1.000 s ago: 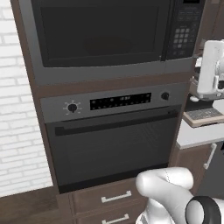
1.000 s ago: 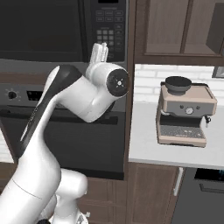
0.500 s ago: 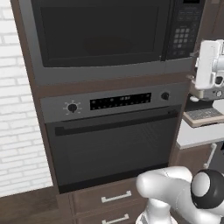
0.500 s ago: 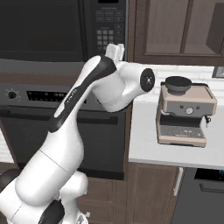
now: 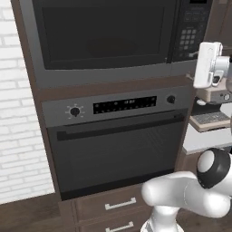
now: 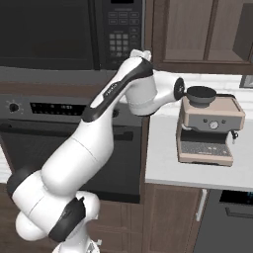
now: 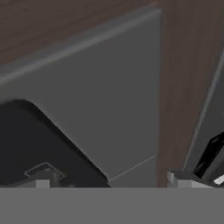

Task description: Pick the mushroom from the sink and place it in the bowl. Then pick the bowl and place it in the microwave. Then close the microwave door and press the start button.

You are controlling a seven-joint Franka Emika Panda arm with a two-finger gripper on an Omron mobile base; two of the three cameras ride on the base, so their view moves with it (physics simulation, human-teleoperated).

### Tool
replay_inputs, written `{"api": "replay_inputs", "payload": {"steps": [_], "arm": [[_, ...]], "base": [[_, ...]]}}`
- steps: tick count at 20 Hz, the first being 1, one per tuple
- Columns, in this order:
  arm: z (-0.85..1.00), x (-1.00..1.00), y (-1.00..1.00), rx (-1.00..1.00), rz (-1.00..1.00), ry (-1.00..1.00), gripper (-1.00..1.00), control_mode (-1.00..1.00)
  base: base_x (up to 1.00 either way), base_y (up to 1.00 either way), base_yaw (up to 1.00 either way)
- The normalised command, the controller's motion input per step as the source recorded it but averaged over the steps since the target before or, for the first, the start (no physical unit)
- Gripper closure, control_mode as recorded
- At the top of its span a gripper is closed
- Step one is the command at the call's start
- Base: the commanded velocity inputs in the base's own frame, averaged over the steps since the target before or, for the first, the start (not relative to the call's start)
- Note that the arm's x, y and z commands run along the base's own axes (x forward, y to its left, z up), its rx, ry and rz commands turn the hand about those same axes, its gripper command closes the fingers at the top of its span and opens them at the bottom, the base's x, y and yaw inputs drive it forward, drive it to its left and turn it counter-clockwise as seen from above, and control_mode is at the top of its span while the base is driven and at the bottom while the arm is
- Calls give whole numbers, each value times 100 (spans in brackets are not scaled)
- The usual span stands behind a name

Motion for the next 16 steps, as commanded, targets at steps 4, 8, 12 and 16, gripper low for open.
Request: {"api": "replay_inputs", "payload": {"steps": [4, 8, 12, 16], "arm": [[-5, 60, -2, 8, 7, 0, -100, -100], [-7, 58, 0, 8, 6, 0, -100, -100], [-23, -27, 5, 1, 1, -6, -100, -100], [-22, -100, 35, 0, 0, -17, -100, -100]], "base": [[0, 0, 0], [0, 0, 0], [0, 0, 0], [0, 0, 0]]}}
